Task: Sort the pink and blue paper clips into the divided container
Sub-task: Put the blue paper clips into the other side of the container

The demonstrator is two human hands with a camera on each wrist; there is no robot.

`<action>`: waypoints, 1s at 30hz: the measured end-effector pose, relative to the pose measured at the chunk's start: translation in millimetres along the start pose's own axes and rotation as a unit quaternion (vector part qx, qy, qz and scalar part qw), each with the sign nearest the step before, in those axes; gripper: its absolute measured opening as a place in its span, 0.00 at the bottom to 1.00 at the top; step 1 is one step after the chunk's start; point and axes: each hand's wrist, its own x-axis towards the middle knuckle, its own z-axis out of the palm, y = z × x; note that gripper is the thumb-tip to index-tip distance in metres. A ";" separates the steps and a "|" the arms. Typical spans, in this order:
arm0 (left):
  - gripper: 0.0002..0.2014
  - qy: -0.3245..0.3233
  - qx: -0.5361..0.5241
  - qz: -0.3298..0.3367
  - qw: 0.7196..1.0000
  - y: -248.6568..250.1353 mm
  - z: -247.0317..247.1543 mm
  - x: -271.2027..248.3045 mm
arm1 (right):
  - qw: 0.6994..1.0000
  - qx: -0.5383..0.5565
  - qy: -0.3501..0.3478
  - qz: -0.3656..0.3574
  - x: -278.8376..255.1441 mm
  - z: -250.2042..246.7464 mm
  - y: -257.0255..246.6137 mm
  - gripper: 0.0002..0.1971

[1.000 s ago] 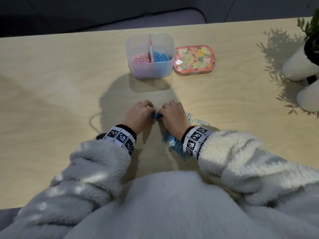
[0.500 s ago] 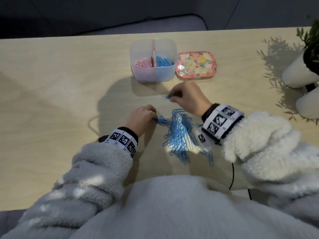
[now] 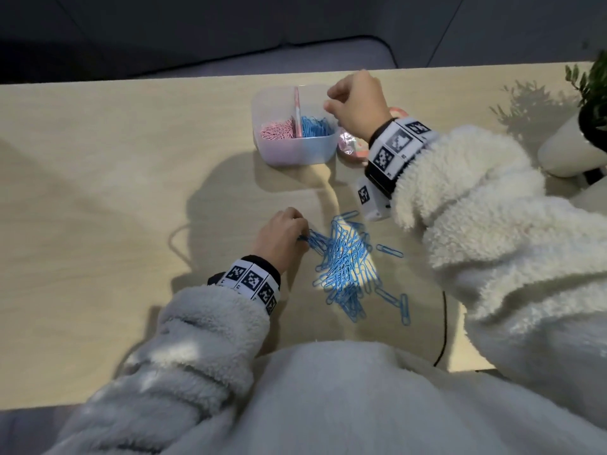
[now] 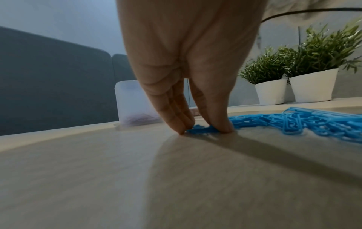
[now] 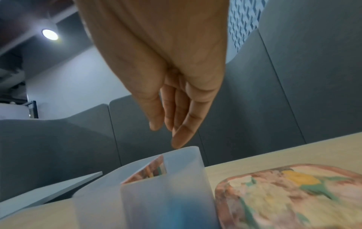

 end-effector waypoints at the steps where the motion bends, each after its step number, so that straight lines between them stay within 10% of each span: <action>1: 0.08 -0.001 -0.007 0.006 1.000 -0.3 0.0 0.6 | 1.000 0.010 0.009 -0.008 -10.6 -0.9 8.0 0.10; 6: 0.07 -0.028 -0.022 0.043 0.998 -1.7 0.2 3.7 | 0.991 -0.035 -0.127 0.019 -81.3 11.4 66.6 0.08; 10: 0.11 -0.037 -0.023 0.041 0.998 -2.2 2.4 5.2 | 0.959 -0.153 -0.240 -0.015 -123.2 20.4 88.4 0.27; 21: 0.12 -0.055 0.165 0.063 0.983 10.3 6.0 7.7 | 0.980 -0.128 -0.151 -0.005 -153.5 48.4 84.5 0.10; 30: 0.09 0.042 0.012 0.045 0.998 13.0 -35.0 28.4 | 0.981 -0.062 -0.177 0.054 -147.4 36.5 88.8 0.07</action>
